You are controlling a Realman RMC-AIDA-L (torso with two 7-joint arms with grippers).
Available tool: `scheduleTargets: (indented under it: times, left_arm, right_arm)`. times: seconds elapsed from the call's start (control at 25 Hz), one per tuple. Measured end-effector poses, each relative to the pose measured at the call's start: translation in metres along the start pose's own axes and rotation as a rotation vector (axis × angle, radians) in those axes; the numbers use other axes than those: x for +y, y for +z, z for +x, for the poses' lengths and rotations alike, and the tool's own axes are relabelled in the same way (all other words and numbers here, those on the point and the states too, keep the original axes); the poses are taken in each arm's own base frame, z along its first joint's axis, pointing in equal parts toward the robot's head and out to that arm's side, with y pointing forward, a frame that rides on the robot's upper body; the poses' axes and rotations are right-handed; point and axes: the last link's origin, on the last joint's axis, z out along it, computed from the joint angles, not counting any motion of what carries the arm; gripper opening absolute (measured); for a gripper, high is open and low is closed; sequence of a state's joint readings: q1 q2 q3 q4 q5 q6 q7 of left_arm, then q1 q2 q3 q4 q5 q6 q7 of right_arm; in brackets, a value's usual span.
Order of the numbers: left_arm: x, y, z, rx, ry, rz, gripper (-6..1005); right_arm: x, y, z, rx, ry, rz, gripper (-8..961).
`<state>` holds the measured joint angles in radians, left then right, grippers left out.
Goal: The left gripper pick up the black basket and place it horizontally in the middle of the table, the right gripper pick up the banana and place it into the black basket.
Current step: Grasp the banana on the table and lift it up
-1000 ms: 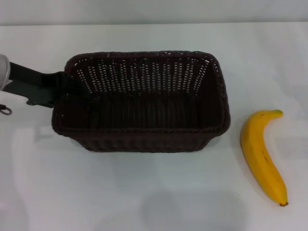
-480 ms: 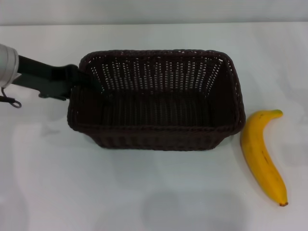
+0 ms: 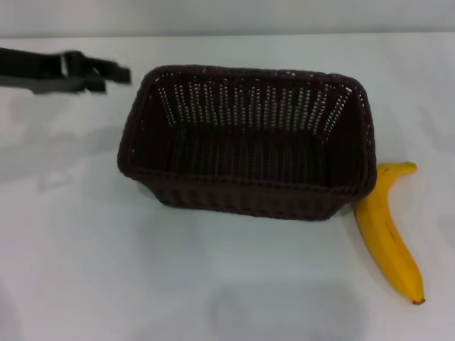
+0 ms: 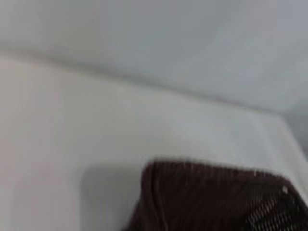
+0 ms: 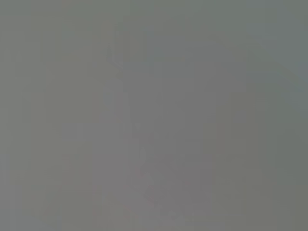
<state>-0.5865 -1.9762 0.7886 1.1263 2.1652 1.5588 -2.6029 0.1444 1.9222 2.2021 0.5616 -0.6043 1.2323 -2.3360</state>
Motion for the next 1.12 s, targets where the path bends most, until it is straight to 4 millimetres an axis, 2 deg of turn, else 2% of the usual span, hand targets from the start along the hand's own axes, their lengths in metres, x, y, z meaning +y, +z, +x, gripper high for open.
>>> scheduleTargets:
  times: [0.16,0.32,0.44,0.6,0.68,0.84,0.92,1.12]
  left_arm:
    - [-0.014,-0.025,-0.007,0.158,0.042,-0.077,614]
    - [-0.025,-0.048,-0.016,0.234,0.105,-0.096,614]
    - [-0.032,-0.07,-0.021,0.326,0.197,-0.092,614]
    - [-0.043,-0.099,-0.029,0.462,0.277,-0.063,614]
    - [-0.047,-0.109,-0.033,0.503,0.31,-0.04,614]
    - [-0.054,-0.123,-0.039,0.565,0.349,0.008,614]
    - [-0.058,-0.127,-0.041,0.597,0.366,0.028,614]
    - [-0.064,-0.138,-0.04,0.667,0.39,0.049,614]
  right_arm:
    - [-0.017,0.005,-0.034,0.117,0.046,-0.115,802]
    - [-0.015,0.012,-0.068,0.266,0.079,-0.219,801]
    - [0.0,0.017,-0.092,0.408,0.073,-0.265,800]
    - [0.033,0.032,-0.124,0.602,0.021,-0.288,799]
    - [0.048,0.039,-0.132,0.698,0.004,-0.289,798]
    - [0.079,0.055,-0.13,0.943,0.038,-0.315,797]
    - [0.098,0.063,-0.12,1.092,0.032,-0.318,797]
    - [0.13,0.076,-0.094,1.272,-0.031,-0.333,796]
